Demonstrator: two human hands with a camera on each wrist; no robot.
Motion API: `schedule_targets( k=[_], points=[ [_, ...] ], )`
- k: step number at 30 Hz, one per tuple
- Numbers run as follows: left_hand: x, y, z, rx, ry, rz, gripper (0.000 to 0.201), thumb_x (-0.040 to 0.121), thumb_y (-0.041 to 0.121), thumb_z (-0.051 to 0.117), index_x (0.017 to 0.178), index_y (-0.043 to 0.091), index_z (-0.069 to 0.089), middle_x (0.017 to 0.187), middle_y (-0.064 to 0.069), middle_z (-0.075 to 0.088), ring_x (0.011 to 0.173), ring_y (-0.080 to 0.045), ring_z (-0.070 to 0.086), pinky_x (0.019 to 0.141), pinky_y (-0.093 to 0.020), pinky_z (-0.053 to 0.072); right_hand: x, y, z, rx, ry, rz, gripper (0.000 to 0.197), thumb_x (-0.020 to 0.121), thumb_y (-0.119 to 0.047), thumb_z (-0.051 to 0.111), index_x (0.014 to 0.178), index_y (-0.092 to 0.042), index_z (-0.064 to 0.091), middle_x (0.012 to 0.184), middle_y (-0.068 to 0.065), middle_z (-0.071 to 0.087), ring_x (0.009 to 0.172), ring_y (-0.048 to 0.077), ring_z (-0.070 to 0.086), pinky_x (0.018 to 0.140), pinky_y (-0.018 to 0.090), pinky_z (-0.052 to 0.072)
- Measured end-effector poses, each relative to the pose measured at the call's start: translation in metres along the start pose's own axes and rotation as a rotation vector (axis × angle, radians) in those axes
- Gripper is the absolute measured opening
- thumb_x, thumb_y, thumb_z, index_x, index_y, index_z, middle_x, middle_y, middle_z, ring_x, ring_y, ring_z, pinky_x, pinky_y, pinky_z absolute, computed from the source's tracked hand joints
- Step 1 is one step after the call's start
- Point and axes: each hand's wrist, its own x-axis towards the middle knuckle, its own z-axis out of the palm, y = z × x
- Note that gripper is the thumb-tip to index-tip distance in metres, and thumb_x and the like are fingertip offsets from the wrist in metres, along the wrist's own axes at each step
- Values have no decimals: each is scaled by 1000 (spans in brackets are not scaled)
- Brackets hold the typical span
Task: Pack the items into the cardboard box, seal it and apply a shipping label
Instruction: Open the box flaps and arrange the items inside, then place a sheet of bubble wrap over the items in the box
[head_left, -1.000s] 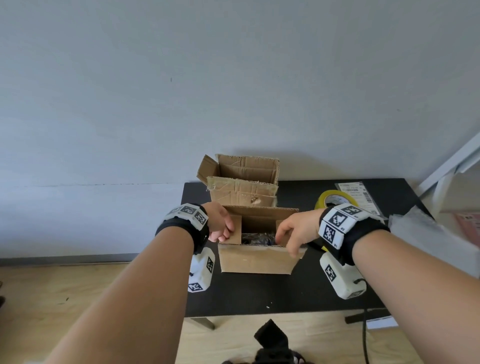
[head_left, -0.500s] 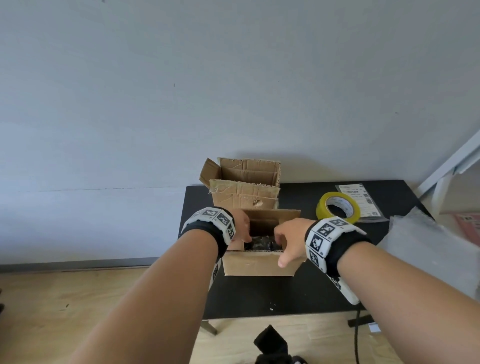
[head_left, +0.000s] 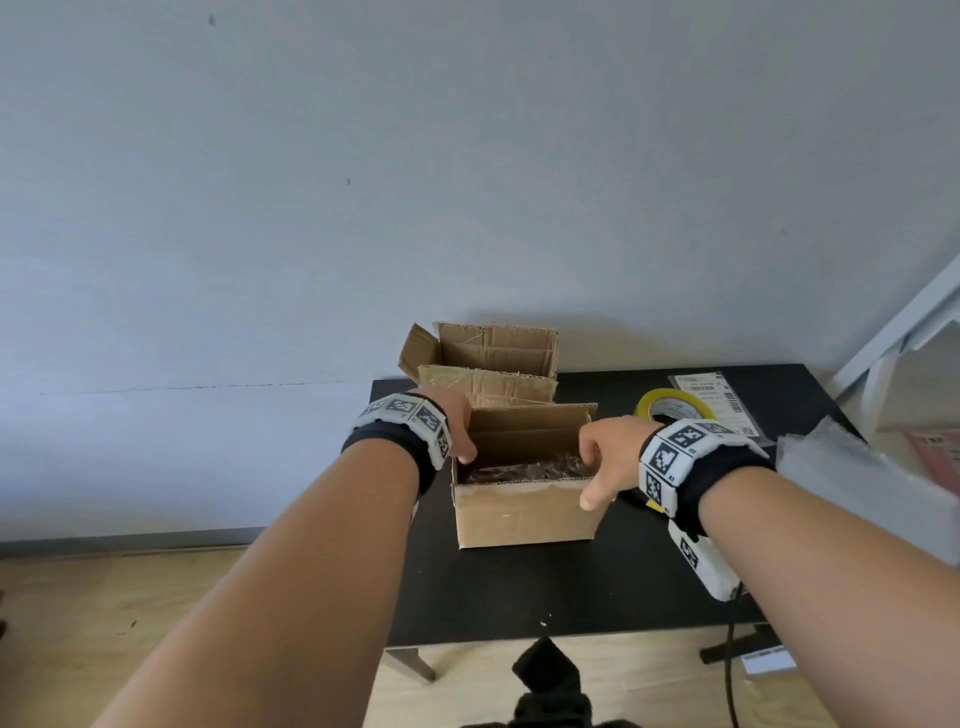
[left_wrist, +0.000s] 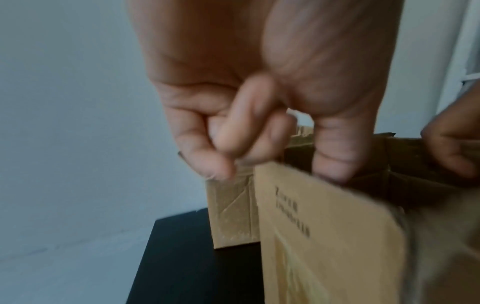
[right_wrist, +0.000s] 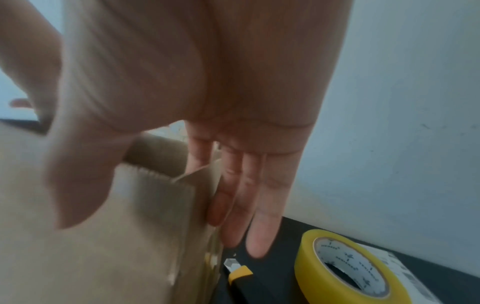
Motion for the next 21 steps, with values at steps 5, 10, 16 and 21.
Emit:
schedule_targets(
  k=[5,10,16,21],
  points=[
    [12,39,-26,-88,122,115,19,83,28,66,96,17,72,102,-1,70,97,-20,65,87,-36,56,-8,20,-19,226,189,-55,25,82,-47,64,96,-29,71,88,-17,62,89,8,59,74,24,48],
    [34,98,-25,-109,124,159,17,87,21,62,100,16,71,106,-2,68,101,-22,63,90,-36,54,-24,75,-21,81,267,81,14,89,-31,51,86,-28,64,91,-5,62,87,17,59,75,30,49],
    [56,188,-18,-78,88,291,11,88,18,54,88,19,66,96,-5,70,93,-24,65,83,-36,54,-43,176,14,127,213,279,20,87,-26,47,79,-21,65,93,1,67,87,21,63,80,34,54],
    [81,254,5,-97,12,296,23,88,19,52,100,11,70,101,-8,70,95,-26,66,84,-36,55,-48,227,48,155,229,359,18,90,-22,48,75,-25,56,79,-5,56,87,18,61,77,29,52]
  ],
)
